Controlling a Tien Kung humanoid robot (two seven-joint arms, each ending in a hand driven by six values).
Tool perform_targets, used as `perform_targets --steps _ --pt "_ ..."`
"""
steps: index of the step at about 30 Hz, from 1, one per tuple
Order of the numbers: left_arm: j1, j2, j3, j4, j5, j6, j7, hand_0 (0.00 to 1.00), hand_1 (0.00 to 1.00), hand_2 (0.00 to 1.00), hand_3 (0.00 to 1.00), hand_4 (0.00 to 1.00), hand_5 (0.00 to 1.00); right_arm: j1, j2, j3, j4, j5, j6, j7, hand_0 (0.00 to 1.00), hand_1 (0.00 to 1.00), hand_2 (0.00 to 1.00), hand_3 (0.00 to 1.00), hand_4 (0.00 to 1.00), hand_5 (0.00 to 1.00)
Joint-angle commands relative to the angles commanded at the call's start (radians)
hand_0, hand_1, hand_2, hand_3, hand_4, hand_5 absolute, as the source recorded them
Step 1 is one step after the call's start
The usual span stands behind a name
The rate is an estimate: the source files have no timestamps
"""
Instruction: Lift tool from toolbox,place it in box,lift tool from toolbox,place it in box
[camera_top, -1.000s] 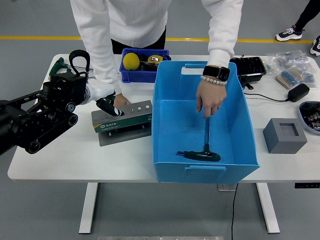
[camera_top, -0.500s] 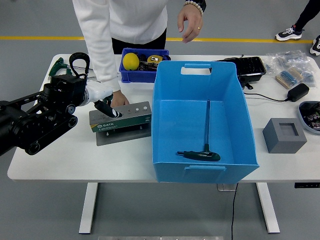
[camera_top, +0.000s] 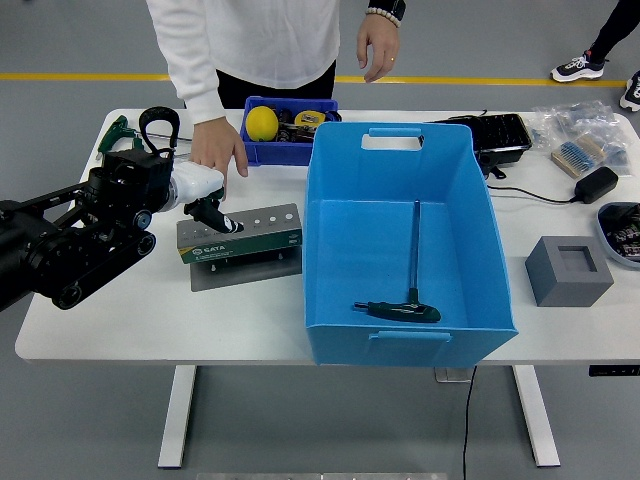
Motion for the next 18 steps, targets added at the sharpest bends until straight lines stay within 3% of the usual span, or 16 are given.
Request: perform_targets --steps 2,3,8,9,18 --pt "-0.001 0.001 0.002 0.001 0.001 -0.003 0.000 0.581 0.368 0.344 0.308 0.808 0.822 0.001 0.000 0.000 0.000 0.001 0.000 0.000 0.719 0.693 0.735 0.553 0.787 0.706" --pt "-0.001 0.001 0.002 0.002 0.002 -0.004 0.000 0.518 0.337 0.317 0.299 0.808 0.816 0.001 0.000 0.000 0.000 0.001 0.000 0.000 0.720 0.693 0.735 0.553 0.786 0.707" --pt "-0.006 0.003 0.000 0.002 0.007 -0.006 0.001 0.518 0.337 0.317 0.299 0.808 0.816 0.002 -0.001 0.002 0.000 -0.003 0.000 -0.002 0.720 0.693 0.735 0.553 0.786 0.707" --pt "-0.007 0.003 0.001 0.003 0.007 -0.006 0.000 0.426 0.281 0.272 0.280 0.810 0.811 0.002 -0.001 0.002 0.000 -0.003 0.001 -0.002 0.719 0.693 0.735 0.553 0.786 0.708" --pt "-0.012 0.005 0.004 0.011 0.016 0.003 -0.011 0.381 0.238 0.232 0.247 0.814 0.795 0.004 -0.002 -0.003 0.000 0.003 0.001 0.000 0.719 0.693 0.735 0.553 0.786 0.707"
